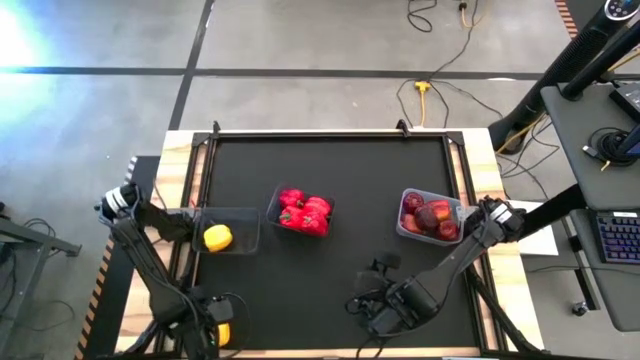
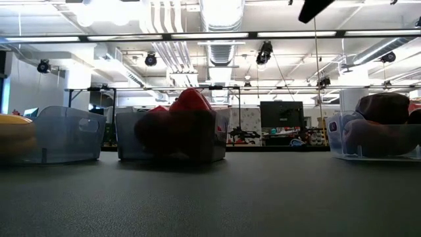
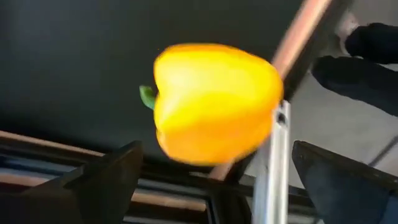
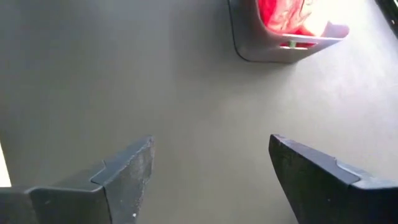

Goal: Sort produce into baskets
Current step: Put the yellow bell pepper into the left black bin

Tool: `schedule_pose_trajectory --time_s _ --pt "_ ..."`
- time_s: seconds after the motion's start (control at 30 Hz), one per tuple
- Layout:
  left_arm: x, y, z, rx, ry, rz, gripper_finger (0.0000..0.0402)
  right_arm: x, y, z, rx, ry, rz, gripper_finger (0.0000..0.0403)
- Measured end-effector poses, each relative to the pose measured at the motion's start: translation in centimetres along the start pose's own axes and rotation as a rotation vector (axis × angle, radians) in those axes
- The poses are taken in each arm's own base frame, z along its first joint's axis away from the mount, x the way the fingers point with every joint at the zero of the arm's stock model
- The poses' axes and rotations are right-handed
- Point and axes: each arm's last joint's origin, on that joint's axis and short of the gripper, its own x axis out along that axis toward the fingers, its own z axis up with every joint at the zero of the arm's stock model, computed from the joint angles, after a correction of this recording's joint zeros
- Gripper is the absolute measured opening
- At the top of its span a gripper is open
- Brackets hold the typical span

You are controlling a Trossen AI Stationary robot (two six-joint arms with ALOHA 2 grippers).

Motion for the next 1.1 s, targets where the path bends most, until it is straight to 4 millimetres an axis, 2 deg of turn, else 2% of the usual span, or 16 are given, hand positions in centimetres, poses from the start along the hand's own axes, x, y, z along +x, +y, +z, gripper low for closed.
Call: schedule_pose_trajectory --time_s 0.27,0.57,0.67,0.77,0.83,0.9,0.97,1.1 --pt "1.9 -0.4 0.6 -0.013 -0.005 0.058 0.0388 -0.3 0.2 -0.6 -0.024 0.008 -0.005 0.0334" --pt "5.4 -0.4 1.6 -0.014 -0.026 0.186 0.0388 -0.2 0.1 -0.6 -0.038 0.014 -0.013 0.0338" --pt "6.0 -0.4 1.7 0.009 -0.020 0.205 0.0373 -0.2 0.1 -0.6 -0.064 0.014 -0.013 0.0338" --pt "6.0 -0.4 1.8 0.010 -0.024 0.210 0.0342 -0.2 0.1 -0.7 -0.090 0.016 -0.014 0.0336" --pt "5.6 -0.2 1.8 0.006 -0.026 0.208 0.0322 -0.2 0.1 -0.7 -0.099 0.019 -0.012 0.0334" --pt "4.5 0.1 1.8 0.002 -0.046 0.207 0.0322 -0.2 0.1 -0.7 -0.103 0.031 -0.006 0.0332" --pt "2.4 0.4 1.8 -0.003 -0.094 0.215 0.0322 -0.2 0.0 -0.7 -0.104 0.036 -0.003 0.0329" --pt "-3.1 1.7 2.3 -0.008 -0.283 0.295 0.0322 -0.2 0.0 -0.6 -0.122 0.038 -0.003 0.0327"
